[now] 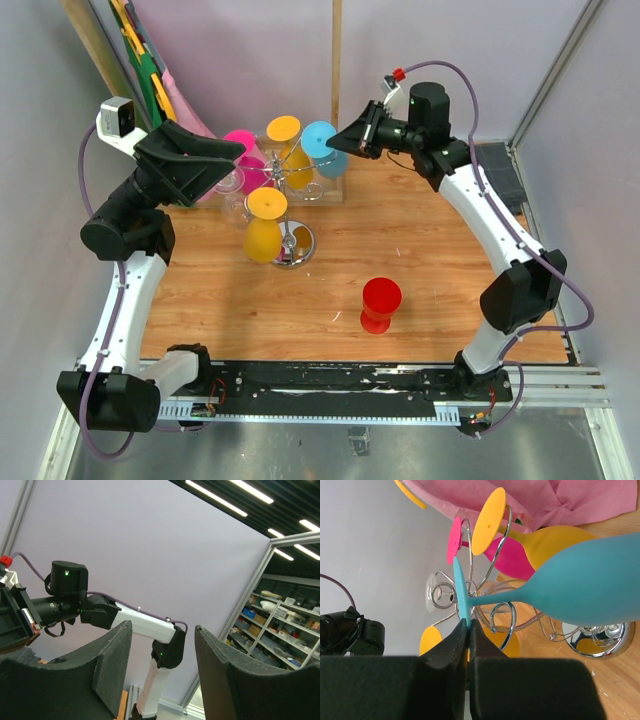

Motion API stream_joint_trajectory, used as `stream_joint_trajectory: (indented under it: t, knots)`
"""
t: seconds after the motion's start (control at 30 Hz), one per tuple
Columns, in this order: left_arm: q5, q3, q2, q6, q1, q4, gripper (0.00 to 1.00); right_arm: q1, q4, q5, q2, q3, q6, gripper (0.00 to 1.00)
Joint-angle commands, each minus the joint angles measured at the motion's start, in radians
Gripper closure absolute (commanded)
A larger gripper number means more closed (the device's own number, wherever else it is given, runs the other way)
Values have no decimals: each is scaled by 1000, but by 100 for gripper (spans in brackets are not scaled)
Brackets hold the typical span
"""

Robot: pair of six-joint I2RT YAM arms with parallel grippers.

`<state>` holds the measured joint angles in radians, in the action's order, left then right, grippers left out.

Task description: Place the wine glass upside down on the wine glass rack

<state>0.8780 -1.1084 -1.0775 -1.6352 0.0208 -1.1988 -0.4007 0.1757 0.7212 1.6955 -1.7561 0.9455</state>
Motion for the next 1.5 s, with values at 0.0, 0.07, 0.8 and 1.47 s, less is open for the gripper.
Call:
stream_joint_trajectory:
  t: [0.0,0.07,0.8,1.47]
  knots:
    - [9,4,5,-2,-7,-19,43,-42,18,15,11,-45,-29,99]
    - [9,5,6,-3,-7,-21,43,-49,21,19,15,-49,-32,99]
    - [4,24,12,1,-7,-16,43,-50,33,33,-77,34,-50,99]
    - [4,32,14,0,-7,-16,43,21,2,27,-93,76,-39,99]
